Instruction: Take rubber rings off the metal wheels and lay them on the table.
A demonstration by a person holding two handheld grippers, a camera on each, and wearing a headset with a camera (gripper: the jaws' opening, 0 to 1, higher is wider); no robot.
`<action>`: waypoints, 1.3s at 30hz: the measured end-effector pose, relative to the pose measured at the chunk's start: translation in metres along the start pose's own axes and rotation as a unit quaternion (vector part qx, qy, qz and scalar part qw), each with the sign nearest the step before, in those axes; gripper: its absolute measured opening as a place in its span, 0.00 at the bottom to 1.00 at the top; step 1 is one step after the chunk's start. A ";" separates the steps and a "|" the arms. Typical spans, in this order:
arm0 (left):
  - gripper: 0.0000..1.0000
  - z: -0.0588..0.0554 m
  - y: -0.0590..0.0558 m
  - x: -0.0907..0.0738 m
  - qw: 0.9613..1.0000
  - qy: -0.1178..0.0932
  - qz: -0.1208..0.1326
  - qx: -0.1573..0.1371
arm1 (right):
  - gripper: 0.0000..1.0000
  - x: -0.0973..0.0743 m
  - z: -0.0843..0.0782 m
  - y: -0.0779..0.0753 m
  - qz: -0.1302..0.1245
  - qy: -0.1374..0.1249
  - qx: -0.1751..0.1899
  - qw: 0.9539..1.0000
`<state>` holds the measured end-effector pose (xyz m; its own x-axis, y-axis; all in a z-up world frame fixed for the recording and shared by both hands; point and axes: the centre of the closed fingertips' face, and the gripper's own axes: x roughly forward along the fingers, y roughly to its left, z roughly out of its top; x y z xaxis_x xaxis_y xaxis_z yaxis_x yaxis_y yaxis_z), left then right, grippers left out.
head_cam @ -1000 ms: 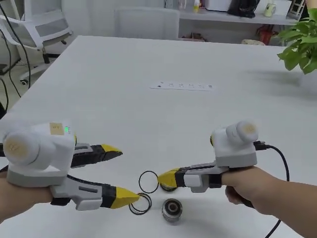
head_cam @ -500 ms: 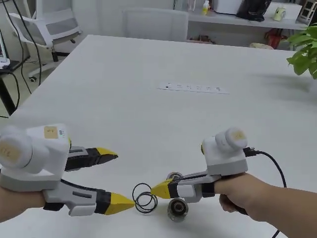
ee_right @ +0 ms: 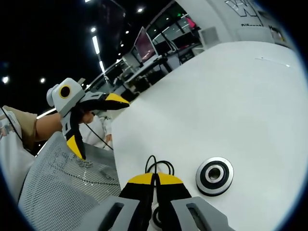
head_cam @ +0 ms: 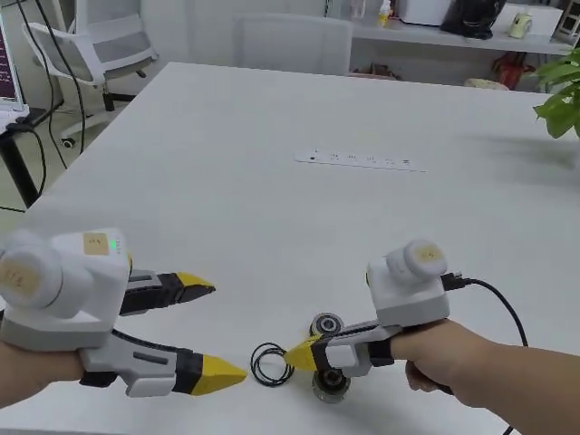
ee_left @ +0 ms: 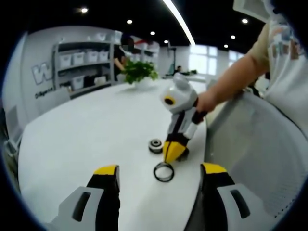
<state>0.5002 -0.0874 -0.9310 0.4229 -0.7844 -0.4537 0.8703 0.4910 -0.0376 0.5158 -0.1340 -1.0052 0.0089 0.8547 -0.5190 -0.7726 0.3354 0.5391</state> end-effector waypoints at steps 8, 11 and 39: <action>0.68 -0.002 -0.001 0.002 1.000 0.005 -0.002 -0.001 | 0.02 0.001 -0.005 -0.002 -0.011 0.015 -0.021 1.000; 0.68 -0.003 -0.001 0.002 1.000 0.008 -0.003 -0.001 | 0.04 0.001 -0.006 -0.001 -0.012 0.019 -0.028 0.999; 0.67 0.010 0.006 0.020 1.000 0.019 -0.019 0.013 | 0.18 -0.043 0.023 -0.015 -0.036 -0.043 -0.023 0.998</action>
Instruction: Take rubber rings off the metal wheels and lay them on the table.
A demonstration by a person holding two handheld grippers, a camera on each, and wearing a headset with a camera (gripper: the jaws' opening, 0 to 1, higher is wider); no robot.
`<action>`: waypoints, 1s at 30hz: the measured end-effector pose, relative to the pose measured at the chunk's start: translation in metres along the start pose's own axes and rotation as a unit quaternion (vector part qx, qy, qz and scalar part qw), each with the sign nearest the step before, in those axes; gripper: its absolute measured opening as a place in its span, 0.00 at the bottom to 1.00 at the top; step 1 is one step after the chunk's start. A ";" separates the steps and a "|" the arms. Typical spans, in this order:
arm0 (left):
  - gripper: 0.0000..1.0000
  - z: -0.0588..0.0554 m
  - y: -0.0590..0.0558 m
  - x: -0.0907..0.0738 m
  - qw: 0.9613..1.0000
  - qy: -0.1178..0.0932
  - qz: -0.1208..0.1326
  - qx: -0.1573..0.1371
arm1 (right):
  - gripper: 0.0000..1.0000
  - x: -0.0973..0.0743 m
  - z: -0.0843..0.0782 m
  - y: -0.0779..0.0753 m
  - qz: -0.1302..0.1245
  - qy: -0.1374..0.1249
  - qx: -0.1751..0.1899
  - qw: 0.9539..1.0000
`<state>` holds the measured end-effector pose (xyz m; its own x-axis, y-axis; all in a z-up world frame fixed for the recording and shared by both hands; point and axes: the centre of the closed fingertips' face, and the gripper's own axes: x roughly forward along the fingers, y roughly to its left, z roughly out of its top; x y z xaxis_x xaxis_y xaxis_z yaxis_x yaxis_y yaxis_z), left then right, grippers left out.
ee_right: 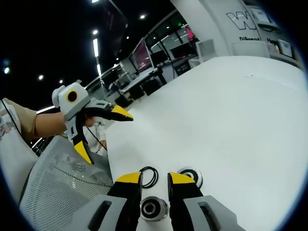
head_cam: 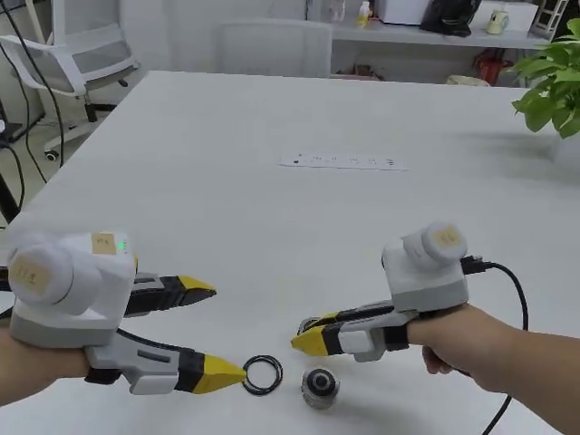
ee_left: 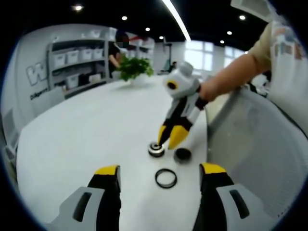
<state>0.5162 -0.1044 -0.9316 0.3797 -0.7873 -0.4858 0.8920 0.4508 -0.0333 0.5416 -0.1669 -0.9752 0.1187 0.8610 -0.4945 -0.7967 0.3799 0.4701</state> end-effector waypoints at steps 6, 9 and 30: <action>0.66 0.008 0.004 0.013 1.000 0.002 -0.007 0.004 | 0.20 -0.014 0.005 -0.013 -0.014 -0.017 0.000 1.000; 0.65 0.011 0.006 0.018 1.000 0.001 -0.010 0.002 | 0.21 -0.019 0.006 -0.019 -0.020 -0.025 -0.003 0.999; 0.55 0.008 0.012 0.068 0.999 0.030 -0.042 -0.006 | 0.24 -0.025 -0.017 -0.044 -0.042 -0.005 -0.072 0.996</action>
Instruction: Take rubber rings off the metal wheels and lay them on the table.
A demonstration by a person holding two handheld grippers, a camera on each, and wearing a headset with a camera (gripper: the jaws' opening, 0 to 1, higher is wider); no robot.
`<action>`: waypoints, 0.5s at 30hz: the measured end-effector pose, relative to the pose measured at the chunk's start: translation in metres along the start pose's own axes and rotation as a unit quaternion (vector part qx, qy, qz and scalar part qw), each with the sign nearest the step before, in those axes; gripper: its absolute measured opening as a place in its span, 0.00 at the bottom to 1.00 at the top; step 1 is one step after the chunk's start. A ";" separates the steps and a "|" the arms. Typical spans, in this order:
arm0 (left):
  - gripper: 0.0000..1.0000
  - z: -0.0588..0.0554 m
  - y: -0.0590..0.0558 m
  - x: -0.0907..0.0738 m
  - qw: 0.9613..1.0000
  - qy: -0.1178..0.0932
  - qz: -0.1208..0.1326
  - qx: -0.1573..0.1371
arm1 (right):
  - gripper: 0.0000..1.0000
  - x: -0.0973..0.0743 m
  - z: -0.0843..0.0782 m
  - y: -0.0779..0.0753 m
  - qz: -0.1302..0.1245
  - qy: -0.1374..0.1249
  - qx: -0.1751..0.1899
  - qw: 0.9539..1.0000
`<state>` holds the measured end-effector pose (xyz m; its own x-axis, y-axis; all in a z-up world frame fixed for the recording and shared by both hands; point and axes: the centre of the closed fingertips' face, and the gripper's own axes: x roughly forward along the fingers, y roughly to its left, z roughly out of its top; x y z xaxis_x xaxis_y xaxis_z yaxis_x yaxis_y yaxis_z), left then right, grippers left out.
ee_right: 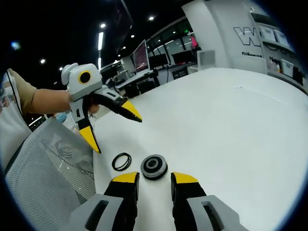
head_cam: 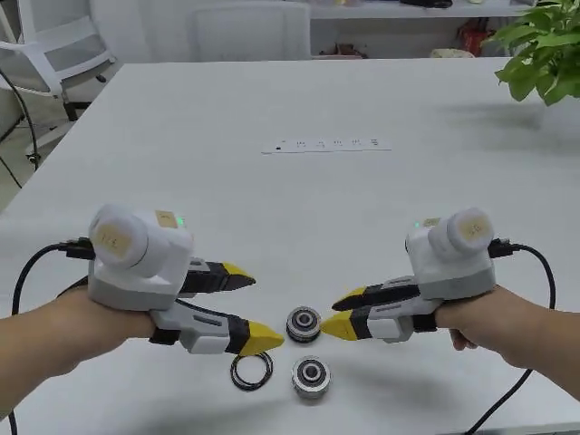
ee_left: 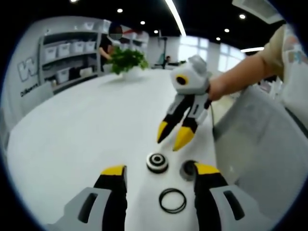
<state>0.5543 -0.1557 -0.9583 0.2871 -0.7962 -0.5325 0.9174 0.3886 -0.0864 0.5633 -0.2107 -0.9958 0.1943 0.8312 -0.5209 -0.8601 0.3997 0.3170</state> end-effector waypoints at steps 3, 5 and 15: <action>0.54 -0.002 0.001 0.005 1.000 0.005 -0.004 -0.001 | 0.23 0.002 -0.003 -0.001 -0.001 0.002 -0.009 1.000; 0.53 -0.003 0.002 0.008 1.000 0.008 -0.005 0.000 | 0.24 0.004 -0.004 -0.001 0.003 0.004 -0.012 1.000; 0.44 -0.010 0.000 0.026 1.000 0.019 -0.015 -0.006 | 0.22 0.015 -0.009 -0.001 0.004 0.010 -0.039 0.999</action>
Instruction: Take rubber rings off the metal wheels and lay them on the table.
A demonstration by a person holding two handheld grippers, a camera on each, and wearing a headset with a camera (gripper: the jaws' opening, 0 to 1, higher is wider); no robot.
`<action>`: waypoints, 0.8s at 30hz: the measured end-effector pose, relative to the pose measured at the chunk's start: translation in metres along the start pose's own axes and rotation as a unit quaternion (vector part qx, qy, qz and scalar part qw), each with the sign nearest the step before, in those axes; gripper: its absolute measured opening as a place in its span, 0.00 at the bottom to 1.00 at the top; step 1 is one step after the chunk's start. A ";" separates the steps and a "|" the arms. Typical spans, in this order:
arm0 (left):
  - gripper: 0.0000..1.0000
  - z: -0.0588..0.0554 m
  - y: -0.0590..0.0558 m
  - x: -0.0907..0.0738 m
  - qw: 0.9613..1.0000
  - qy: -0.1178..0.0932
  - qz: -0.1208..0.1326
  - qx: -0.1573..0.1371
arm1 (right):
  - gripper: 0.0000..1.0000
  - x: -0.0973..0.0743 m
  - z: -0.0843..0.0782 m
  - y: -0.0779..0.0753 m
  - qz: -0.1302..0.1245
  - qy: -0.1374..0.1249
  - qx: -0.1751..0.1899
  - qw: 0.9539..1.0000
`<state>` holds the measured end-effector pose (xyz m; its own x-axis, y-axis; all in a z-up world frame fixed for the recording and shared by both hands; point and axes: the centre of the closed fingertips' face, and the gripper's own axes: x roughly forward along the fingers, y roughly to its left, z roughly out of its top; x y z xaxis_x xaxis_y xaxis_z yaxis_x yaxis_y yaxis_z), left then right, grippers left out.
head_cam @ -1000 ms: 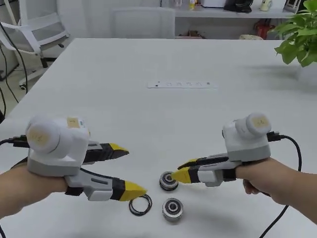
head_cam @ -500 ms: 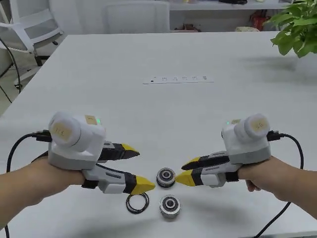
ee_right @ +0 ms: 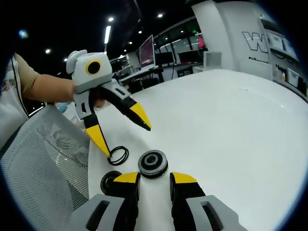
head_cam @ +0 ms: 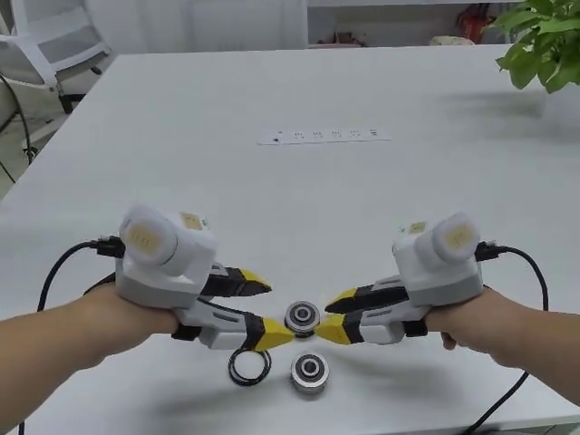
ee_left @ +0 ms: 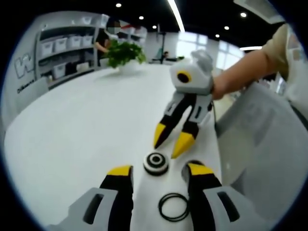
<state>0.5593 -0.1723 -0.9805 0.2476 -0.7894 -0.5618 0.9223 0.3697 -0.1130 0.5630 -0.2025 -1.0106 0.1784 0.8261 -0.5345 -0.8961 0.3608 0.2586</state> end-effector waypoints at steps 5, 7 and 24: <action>0.41 -0.002 -0.002 0.008 1.000 0.002 -0.005 -0.002 | 0.21 0.004 -0.003 0.003 0.004 0.006 -0.010 1.000; 0.40 -0.003 -0.001 0.011 1.000 0.005 -0.004 -0.001 | 0.21 0.005 -0.003 0.003 0.004 0.007 -0.013 1.000; 0.24 0.000 0.000 0.030 1.000 0.008 0.000 0.000 | 0.13 0.006 -0.006 0.000 -0.005 0.010 -0.034 0.999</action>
<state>0.5666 -0.1962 -0.9978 0.2421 -0.7815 -0.5751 0.9221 0.3696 -0.1142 0.5614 -0.2006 -1.0188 0.1803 0.8136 -0.5528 -0.9200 0.3383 0.1977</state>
